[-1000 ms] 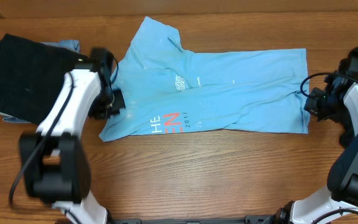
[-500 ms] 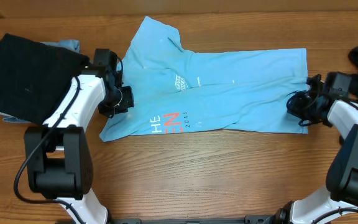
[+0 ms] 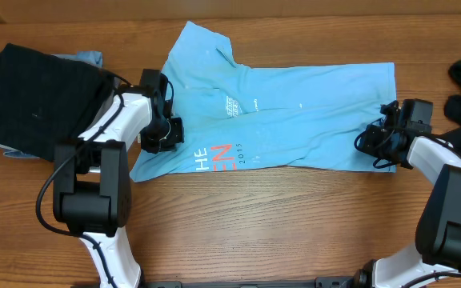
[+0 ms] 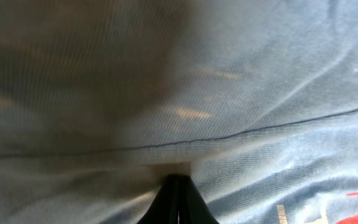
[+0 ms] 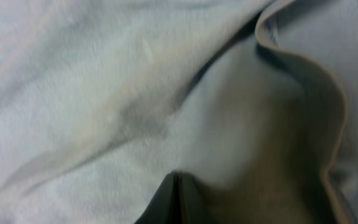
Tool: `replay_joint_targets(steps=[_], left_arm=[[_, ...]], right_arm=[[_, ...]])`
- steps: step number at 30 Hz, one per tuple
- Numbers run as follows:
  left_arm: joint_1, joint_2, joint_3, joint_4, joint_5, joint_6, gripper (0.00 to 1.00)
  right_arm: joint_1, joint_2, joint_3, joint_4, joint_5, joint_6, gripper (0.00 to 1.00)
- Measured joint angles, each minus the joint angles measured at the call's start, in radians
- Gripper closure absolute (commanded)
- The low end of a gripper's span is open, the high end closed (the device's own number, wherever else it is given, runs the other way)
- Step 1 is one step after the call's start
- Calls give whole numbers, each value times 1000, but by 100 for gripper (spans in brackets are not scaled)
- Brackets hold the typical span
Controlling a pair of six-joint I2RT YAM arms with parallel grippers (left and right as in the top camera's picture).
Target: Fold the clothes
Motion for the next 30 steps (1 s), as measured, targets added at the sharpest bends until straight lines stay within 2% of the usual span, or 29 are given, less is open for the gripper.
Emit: replay_joint_targets(steps=[9, 15, 23, 25, 28, 29, 30], left_arm=[[-13, 9, 8, -149, -133, -111, 96], [-11, 29, -3, -283, -258, -147, 96], [-10, 48, -6, -369, -294, -159, 96], [-9, 60, 38, -433, -298, -160, 96], [-6, 72, 194, -536, -297, -163, 96], [-5, 74, 302, -586, -291, -163, 94], [-5, 74, 360, -603, -290, -163, 85]], right_arm=[[11, -25, 19, -249, 13, 216, 96], [-13, -17, 56, -443, 69, 267, 96], [-45, 49, 135, -696, 159, 326, 96], [-47, 71, 166, -724, 189, 329, 96], [-54, 92, 264, -792, 195, 313, 96], [-55, 93, 325, -816, 180, 298, 96], [-55, 93, 393, -846, 153, 282, 96]])
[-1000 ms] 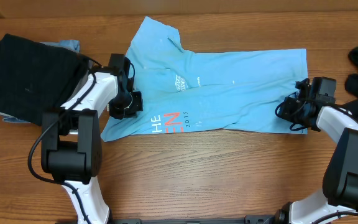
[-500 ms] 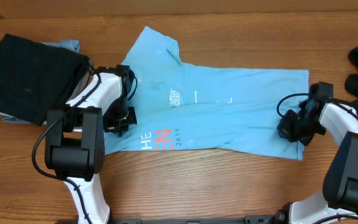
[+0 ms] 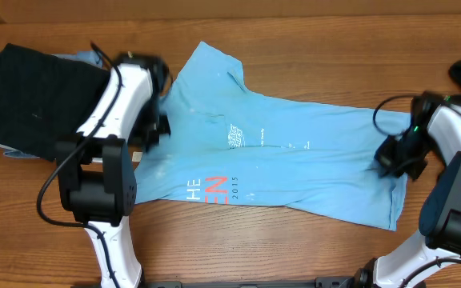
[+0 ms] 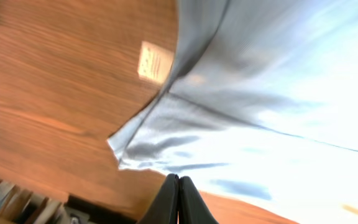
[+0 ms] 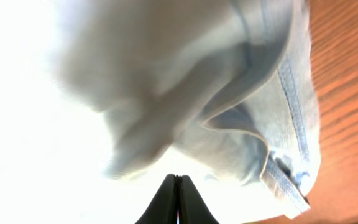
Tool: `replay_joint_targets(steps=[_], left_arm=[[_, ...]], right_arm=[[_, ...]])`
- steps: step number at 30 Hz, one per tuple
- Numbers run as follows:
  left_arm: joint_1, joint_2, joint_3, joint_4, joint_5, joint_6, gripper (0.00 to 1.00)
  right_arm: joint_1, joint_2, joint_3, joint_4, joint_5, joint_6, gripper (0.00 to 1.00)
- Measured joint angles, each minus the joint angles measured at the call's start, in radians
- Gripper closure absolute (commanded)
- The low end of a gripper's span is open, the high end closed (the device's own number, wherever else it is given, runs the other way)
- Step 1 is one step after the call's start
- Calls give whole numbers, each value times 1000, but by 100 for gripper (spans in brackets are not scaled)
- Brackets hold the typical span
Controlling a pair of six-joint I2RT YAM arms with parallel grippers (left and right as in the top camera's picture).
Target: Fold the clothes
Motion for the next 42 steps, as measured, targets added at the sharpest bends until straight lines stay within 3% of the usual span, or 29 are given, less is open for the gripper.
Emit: replay_joint_targets(steps=[2, 6, 9, 11, 14, 21, 27, 42], left_arm=[[-1, -2, 202, -45, 17, 9, 85], [-1, -1, 447, 66, 112, 120, 55], [-1, -8, 489, 185, 188, 206, 37], [-1, -4, 488, 253, 229, 243, 28], [-1, 27, 488, 359, 316, 301, 20], [-1, 249, 488, 561, 408, 398, 21], [-9, 408, 484, 731, 410, 406, 21], [-109, 501, 487, 999, 179, 438, 21]], right_arm=[[0, 0, 86, -39, -42, -31, 96], [0, 0, 242, -98, -91, -97, 96], [0, 0, 317, -89, -103, -134, 92], [0, 0, 333, -47, -106, -148, 75], [0, 0, 337, 1, -101, -184, 62], [0, 0, 337, 137, -34, -216, 60], [0, 0, 293, 272, -11, -223, 60], [0, 0, 42, 565, 0, -266, 58]])
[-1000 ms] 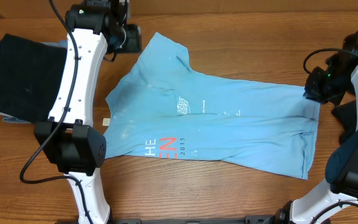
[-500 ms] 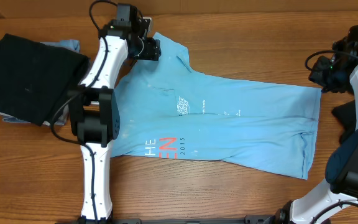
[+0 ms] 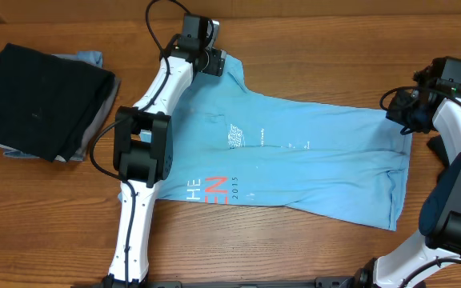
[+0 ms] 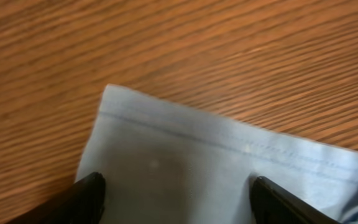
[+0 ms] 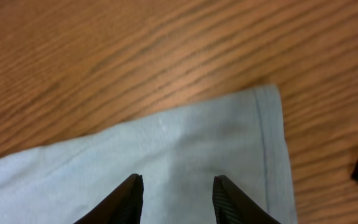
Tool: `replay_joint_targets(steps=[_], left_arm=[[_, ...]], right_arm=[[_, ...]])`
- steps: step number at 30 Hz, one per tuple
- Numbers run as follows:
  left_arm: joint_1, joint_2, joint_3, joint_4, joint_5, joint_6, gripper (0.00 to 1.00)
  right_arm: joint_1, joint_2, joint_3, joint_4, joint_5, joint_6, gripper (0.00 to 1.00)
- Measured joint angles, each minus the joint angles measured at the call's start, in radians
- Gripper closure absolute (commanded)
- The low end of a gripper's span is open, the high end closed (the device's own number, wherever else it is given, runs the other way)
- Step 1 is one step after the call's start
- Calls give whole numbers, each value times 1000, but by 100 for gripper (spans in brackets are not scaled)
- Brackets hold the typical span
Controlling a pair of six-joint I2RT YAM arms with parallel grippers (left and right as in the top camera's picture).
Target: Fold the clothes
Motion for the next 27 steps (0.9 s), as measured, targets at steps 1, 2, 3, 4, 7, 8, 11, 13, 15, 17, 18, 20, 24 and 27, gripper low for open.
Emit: replay_joint_targets(steps=[1, 2, 3, 4, 7, 8, 11, 13, 15, 17, 18, 20, 24, 27], left_arm=[[3, 1, 0, 5, -3, 0, 21], [6, 2, 0, 8, -5, 0, 21], [8, 3, 0, 14, -5, 0, 22], [11, 5, 0, 19, -5, 0, 22], [13, 7, 0, 27, -5, 0, 22], [13, 8, 0, 31, -5, 0, 22], [17, 10, 0, 38, -4, 0, 21], [17, 10, 0, 38, -5, 0, 21], [17, 10, 0, 38, -5, 0, 21], [17, 10, 0, 37, -5, 0, 21], [18, 10, 1, 35, -5, 0, 21], [18, 10, 1, 33, -6, 1, 22], [18, 10, 1, 30, -6, 2, 29], [18, 10, 2, 27, -4, 5, 28]], right_arm=[[0, 0, 0, 11, 3, -8, 55], [0, 0, 0, 28, 11, -15, 51], [0, 0, 0, 35, 20, -21, 50], [0, 0, 0, 43, 34, -25, 47], [0, 0, 0, 71, 81, -31, 43], [0, 2, 0, 85, 95, -33, 42], [-1, 39, 0, 125, 136, -38, 39], [-1, 84, 0, 137, 144, -46, 38], [-1, 144, 0, 138, 149, -53, 37], [-1, 178, 8, 150, 161, -57, 36], [-1, 184, 9, 150, 167, -56, 36], [-1, 188, 11, 155, 171, -58, 36], [-1, 188, 11, 163, 171, -60, 38], [-1, 191, 11, 179, 173, -60, 33]])
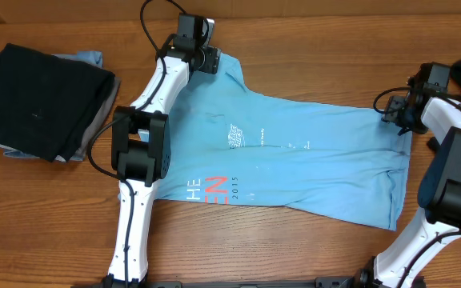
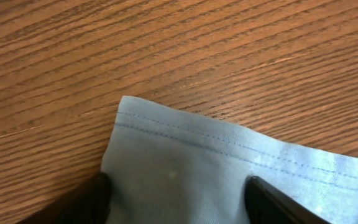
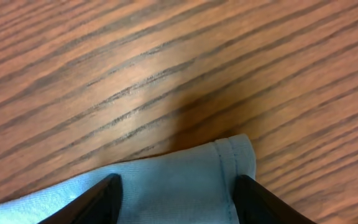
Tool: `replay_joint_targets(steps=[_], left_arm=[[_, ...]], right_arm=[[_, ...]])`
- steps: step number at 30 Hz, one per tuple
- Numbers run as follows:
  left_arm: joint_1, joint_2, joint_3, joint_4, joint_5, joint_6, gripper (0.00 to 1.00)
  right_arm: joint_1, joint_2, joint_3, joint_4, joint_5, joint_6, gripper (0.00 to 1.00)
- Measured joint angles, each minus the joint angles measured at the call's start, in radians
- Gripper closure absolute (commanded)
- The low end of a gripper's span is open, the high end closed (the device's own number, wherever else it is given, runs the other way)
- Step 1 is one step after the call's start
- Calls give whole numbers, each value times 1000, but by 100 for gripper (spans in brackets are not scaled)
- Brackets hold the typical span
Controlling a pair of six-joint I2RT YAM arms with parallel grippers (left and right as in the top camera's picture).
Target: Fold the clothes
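Note:
A light blue T-shirt point(image 1: 294, 164) with "HE EN 2015" print lies spread flat across the wooden table. My left gripper point(image 1: 204, 58) point(image 2: 179, 202) stands open at the shirt's far left corner. Its hemmed edge point(image 2: 185, 134) lies between the two dark fingers point(image 2: 95, 199). My right gripper point(image 1: 397, 112) point(image 3: 176, 199) stands open at the far right corner. That stitched corner point(image 3: 235, 152) sits between its fingers point(image 3: 101, 196). Neither gripper holds the cloth.
A folded black garment point(image 1: 42, 100) rests on a grey-blue piece at the far left of the table point(image 1: 294, 40). Another black garment lies at the right edge, just beyond my right arm.
The shirt lies as before. My right gripper has shifted left onto the far right corner, and its fingers stand wider apart. My left gripper sits slightly closer over its corner, still open.
Both grippers were first shut on the shirt's near side edges, with the shirt lying narrow. Then they held it, still shut, with the cloth spread wider. By 0.9 s ago the shirt lay flat, and both grippers were open at its far corners, where they remain.

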Motion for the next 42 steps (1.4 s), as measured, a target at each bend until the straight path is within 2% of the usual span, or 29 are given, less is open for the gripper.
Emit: replay_joint_targets(steps=[2, 4, 5, 6, 7, 9, 10, 11, 12, 17, 25, 30, 35, 42], left_arm=[[0, 0, 0, 0, -1, 0, 24], [1, 0, 1, -1, -3, 3, 27], [1, 0, 1, -2, -2, 3, 33], [3, 0, 1, -3, -1, 3, 46], [3, 0, 1, -4, 0, 4, 55], [3, 0, 2, -9, 1, 4, 63], [2, 0, 4, -13, 2, 9, 69], [2, 0, 5, -15, 2, 10, 75], [2, 0, 6, -18, 2, 12, 78], [2, 0, 18, -51, -1, 10, 86], [20, 3, 155, -257, -87, 11, 96], [56, 3, 281, -331, -98, 11, 96], [85, 3, 320, -377, -89, 11, 96], [91, 5, 434, -504, -90, 11, 96]], right_arm=[[0, 2, 0, 12, 5, 0, 21], [-1, 5, 0, 29, 11, 2, 21], [-2, 6, 0, 34, 14, 1, 24], [-4, 7, 0, 35, 13, 1, 31], [-5, 8, 0, 36, 8, 2, 44], [-4, 10, 0, 41, 3, 3, 68], [-3, 12, 0, 47, -3, 6, 85], [-2, 13, 0, 50, -12, 6, 94], [2, 14, 0, 50, -15, 3, 96], [6, 14, 0, 55, -18, 3, 96], [1, 34, 39, 43, -56, 2, 96], [2, 52, 101, -17, -107, -1, 96], [8, 52, 177, -16, -150, -5, 96], [74, 53, 198, -13, -148, -129, 96]])
